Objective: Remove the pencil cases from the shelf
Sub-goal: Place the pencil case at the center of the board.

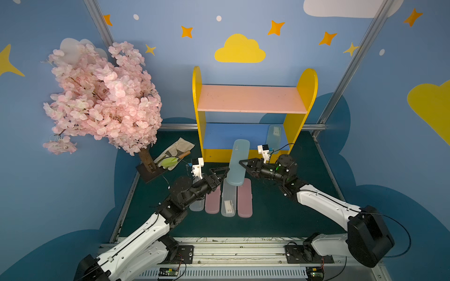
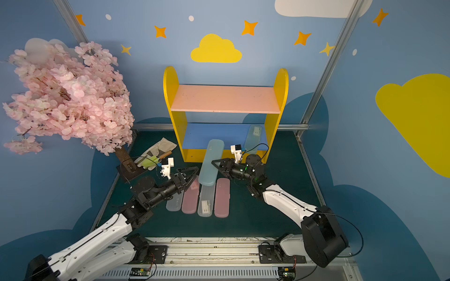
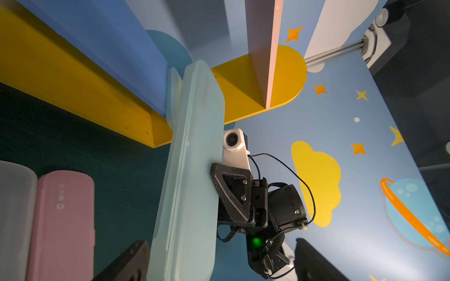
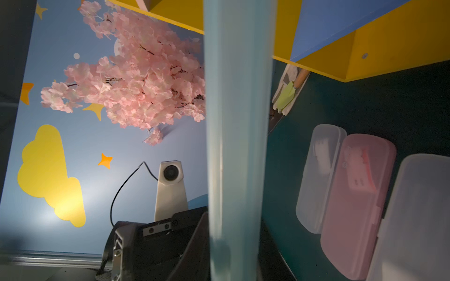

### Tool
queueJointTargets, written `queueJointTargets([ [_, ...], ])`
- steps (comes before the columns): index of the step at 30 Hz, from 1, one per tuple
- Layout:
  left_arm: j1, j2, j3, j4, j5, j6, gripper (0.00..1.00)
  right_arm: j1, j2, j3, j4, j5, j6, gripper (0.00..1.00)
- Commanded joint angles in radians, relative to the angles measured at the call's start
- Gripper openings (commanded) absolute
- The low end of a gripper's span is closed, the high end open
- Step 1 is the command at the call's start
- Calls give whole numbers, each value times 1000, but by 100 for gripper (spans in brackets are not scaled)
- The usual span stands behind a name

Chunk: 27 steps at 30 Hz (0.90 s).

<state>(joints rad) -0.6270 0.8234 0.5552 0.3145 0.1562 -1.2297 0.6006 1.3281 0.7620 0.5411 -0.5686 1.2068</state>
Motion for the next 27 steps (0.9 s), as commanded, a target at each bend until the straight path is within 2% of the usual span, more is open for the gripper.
queueJointTargets([
  [1,1,-46,16,-175,-90,75,97,-15,-74,-32,-113,2,-104,16],
  [6,0,-97,0,-261,-128,135,100,-37,-180,-82,-394,44,-303,17],
  [14,0,-109,-40,-253,-137,134,100,-128,-366,-217,-604,88,-463,17],
  [20,1,-82,-38,-241,-125,138,100,-227,-423,-305,-633,37,-531,17],
  [27,0,-57,-41,-227,-117,130,100,-293,-329,-346,-577,-90,-522,18],
])
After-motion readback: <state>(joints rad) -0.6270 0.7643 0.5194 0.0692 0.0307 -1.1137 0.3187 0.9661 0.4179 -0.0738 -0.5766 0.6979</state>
